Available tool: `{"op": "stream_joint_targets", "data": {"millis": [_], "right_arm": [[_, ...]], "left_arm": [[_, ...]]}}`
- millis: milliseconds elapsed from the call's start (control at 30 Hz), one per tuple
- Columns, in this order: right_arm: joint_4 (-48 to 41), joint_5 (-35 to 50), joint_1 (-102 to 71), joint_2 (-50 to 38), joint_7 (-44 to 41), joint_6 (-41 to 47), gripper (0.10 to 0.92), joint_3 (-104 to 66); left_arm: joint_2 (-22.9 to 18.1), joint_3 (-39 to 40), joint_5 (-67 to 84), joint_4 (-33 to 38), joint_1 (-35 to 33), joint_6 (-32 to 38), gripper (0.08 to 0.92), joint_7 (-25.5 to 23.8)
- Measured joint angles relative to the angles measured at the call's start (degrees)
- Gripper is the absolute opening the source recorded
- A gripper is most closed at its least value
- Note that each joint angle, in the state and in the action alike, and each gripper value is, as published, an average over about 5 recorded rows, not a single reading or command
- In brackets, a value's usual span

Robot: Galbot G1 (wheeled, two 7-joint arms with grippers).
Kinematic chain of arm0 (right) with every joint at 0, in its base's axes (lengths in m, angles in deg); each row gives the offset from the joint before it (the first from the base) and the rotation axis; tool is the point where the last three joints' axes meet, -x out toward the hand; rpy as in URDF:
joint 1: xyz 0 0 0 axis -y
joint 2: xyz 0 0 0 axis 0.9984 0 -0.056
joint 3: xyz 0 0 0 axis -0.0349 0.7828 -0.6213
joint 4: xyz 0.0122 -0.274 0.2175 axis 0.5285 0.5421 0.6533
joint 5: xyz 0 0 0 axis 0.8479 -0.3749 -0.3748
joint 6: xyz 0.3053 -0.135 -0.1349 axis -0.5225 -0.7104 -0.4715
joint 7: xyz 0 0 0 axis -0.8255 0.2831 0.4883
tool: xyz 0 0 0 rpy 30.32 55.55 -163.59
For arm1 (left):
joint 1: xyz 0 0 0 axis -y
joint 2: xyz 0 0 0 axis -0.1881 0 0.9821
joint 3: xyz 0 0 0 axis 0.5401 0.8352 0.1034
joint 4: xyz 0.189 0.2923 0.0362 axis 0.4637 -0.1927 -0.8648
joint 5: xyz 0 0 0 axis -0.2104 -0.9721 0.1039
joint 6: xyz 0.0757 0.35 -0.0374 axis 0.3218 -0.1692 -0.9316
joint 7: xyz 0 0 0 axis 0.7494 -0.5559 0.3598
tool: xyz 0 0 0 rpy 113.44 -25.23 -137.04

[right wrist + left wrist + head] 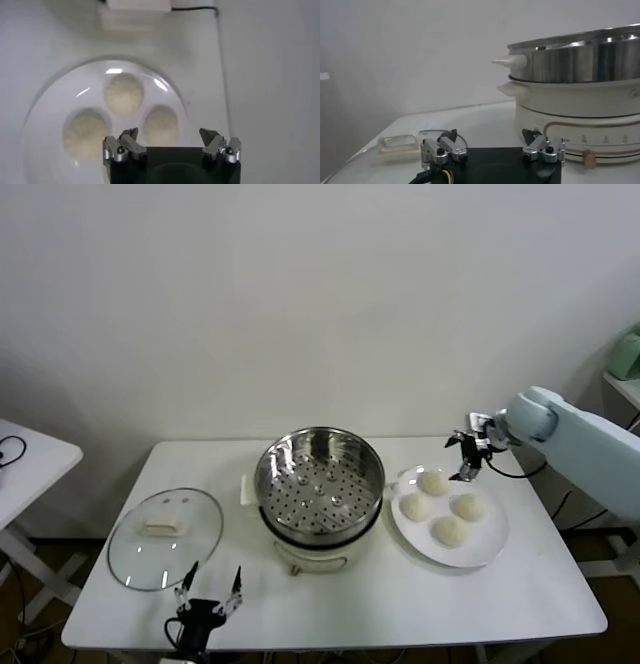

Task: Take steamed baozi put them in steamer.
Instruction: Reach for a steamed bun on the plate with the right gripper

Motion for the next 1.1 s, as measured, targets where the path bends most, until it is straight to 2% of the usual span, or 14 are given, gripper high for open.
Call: {"op": "stream_joint_targets", "data": {"millis": [367, 1100], "right_arm": [[-12.96, -5.25, -0.05, 9.09, -4.59, -4.91, 0.823, 1.64], [-27.35, -17.33, -8.88, 17.67, -3.76, -10.41, 0.823, -13.83]], "left_arm": [[-0.58, -0.39, -0.76, -0.49, -0.25, 0.29, 0.823, 0.06], [-0.79, 0.0, -3.75, -1.55, -1.15, 1.66, 0.823, 0.4]]}}
